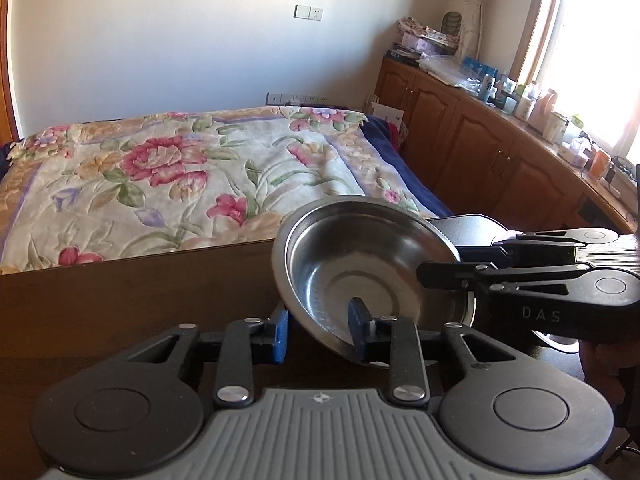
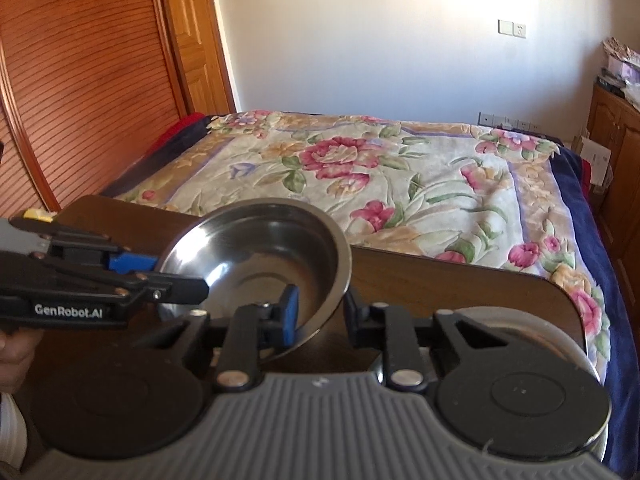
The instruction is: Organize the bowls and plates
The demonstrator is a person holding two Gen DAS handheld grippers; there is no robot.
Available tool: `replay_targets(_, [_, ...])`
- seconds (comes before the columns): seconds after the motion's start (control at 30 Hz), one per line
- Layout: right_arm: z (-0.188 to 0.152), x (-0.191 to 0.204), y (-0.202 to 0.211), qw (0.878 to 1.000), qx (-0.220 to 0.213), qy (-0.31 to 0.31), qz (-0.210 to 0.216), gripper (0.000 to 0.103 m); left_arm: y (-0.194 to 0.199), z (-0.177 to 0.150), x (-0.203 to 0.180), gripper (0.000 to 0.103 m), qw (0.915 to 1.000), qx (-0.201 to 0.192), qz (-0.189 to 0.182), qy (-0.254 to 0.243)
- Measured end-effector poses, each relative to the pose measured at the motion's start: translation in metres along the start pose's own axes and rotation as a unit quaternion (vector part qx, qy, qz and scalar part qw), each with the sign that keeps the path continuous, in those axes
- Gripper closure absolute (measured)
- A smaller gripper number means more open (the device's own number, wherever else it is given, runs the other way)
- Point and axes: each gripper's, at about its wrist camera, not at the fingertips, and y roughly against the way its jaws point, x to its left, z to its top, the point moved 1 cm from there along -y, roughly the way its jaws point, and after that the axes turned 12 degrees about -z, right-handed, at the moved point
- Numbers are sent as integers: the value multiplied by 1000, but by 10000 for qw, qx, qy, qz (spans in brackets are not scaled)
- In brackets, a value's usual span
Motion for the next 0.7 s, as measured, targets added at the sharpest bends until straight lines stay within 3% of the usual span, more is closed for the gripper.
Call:
replay_targets(0.1, [-1,-1,2,9999,21,-97,24,81,3,-1,-1,77,10000,-7,54,33])
replay_targets(0.7, [7,8,41,9995,-320,18,-21,81,50,1,-21,76,9994,-293,32,-180])
